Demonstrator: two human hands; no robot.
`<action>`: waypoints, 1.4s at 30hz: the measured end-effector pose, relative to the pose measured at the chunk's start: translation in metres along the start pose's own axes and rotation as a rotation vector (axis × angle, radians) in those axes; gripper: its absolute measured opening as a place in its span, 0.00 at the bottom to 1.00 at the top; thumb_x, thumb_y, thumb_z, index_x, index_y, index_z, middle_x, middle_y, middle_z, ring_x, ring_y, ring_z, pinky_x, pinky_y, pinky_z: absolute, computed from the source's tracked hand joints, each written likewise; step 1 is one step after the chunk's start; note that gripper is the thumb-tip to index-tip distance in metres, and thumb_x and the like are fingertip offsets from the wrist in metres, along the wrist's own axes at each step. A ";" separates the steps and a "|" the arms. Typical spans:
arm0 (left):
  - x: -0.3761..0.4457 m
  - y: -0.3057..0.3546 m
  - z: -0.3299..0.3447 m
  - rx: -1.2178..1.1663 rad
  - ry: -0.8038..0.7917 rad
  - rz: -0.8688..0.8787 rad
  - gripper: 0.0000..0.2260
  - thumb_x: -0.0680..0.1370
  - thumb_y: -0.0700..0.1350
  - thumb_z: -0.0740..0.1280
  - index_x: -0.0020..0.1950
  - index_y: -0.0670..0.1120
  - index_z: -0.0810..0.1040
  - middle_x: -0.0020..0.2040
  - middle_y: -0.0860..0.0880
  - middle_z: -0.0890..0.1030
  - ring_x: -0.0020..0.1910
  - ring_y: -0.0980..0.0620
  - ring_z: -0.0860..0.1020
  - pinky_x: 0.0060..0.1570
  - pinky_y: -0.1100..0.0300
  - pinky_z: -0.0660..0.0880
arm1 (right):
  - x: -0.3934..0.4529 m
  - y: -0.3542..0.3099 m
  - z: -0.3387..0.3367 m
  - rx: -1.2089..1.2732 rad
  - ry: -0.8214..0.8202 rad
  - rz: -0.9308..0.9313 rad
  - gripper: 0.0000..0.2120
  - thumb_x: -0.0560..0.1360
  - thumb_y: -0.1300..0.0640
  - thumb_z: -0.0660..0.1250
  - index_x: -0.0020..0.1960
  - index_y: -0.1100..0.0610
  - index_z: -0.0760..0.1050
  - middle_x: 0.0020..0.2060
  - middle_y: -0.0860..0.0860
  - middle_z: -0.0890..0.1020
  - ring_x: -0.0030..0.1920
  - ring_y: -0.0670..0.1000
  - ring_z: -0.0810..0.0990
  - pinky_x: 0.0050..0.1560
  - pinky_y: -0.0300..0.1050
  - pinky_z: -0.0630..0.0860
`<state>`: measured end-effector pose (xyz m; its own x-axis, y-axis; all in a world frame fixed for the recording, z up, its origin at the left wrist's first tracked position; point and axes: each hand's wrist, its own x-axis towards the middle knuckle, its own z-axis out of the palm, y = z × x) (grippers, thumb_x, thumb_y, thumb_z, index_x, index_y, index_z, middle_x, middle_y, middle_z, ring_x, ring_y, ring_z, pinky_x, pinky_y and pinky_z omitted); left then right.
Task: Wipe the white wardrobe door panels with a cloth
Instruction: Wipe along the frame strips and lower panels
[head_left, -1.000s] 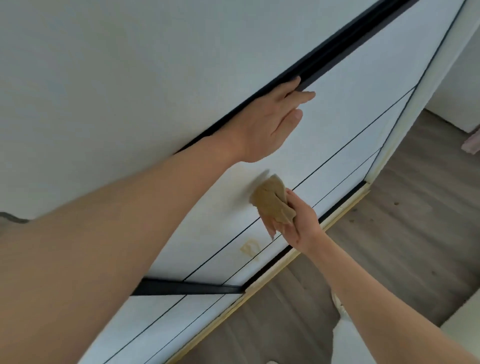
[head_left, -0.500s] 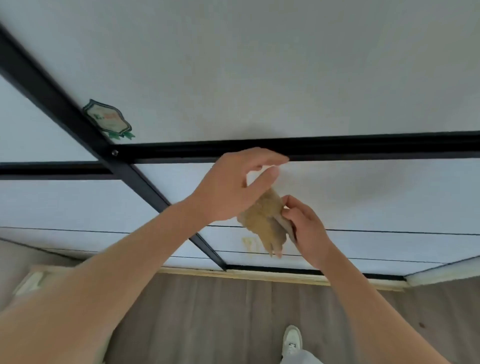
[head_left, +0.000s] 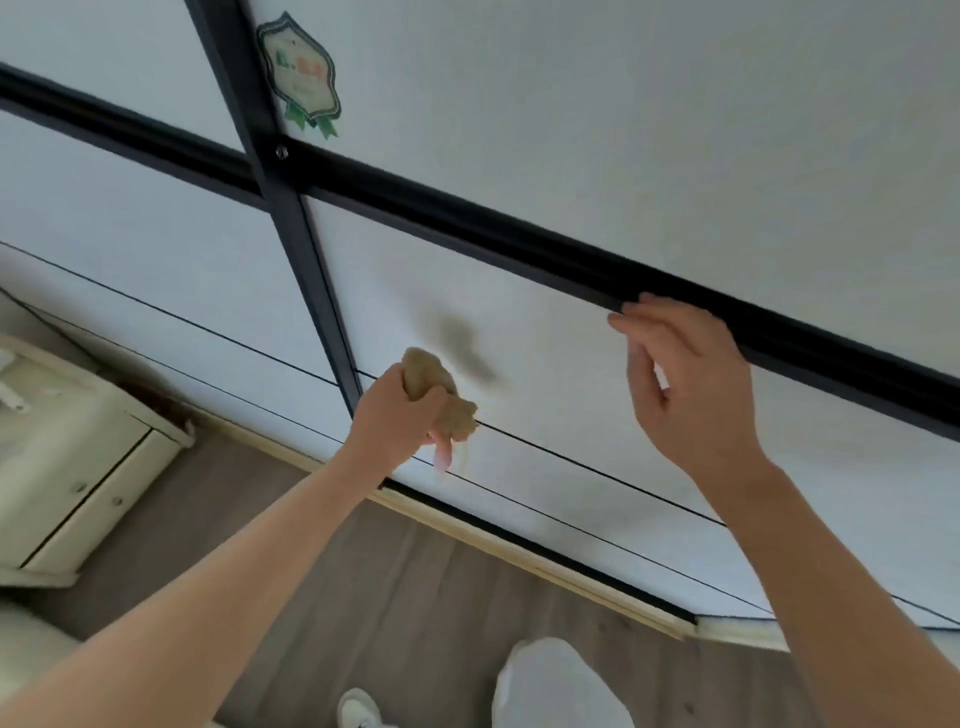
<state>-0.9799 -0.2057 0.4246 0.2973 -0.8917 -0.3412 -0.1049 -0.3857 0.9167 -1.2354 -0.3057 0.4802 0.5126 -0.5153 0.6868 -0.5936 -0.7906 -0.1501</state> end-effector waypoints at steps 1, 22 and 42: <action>0.002 0.000 0.013 -0.035 0.075 0.010 0.09 0.74 0.43 0.62 0.51 0.46 0.78 0.40 0.42 0.86 0.44 0.52 0.86 0.52 0.46 0.81 | 0.003 0.017 0.000 -0.055 0.001 -0.063 0.13 0.79 0.68 0.64 0.60 0.62 0.83 0.59 0.58 0.83 0.57 0.60 0.83 0.54 0.55 0.77; 0.054 -0.057 0.225 -0.465 0.571 -0.020 0.12 0.75 0.41 0.61 0.55 0.54 0.67 0.42 0.39 0.80 0.41 0.35 0.80 0.43 0.39 0.79 | 0.006 0.052 0.033 -0.387 0.279 -0.339 0.16 0.81 0.65 0.60 0.63 0.57 0.83 0.58 0.50 0.86 0.40 0.53 0.80 0.35 0.44 0.69; 0.067 -0.001 0.197 -0.306 0.893 0.233 0.02 0.81 0.55 0.56 0.52 0.59 0.64 0.37 0.52 0.78 0.36 0.52 0.78 0.35 0.55 0.75 | 0.000 0.041 0.011 -0.250 0.031 -0.248 0.19 0.82 0.63 0.55 0.68 0.62 0.78 0.64 0.55 0.82 0.50 0.59 0.80 0.47 0.52 0.73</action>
<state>-1.1466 -0.3117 0.3603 0.9241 -0.3814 0.0233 -0.0385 -0.0320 0.9987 -1.2528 -0.3416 0.4668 0.6435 -0.3045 0.7023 -0.5890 -0.7830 0.2002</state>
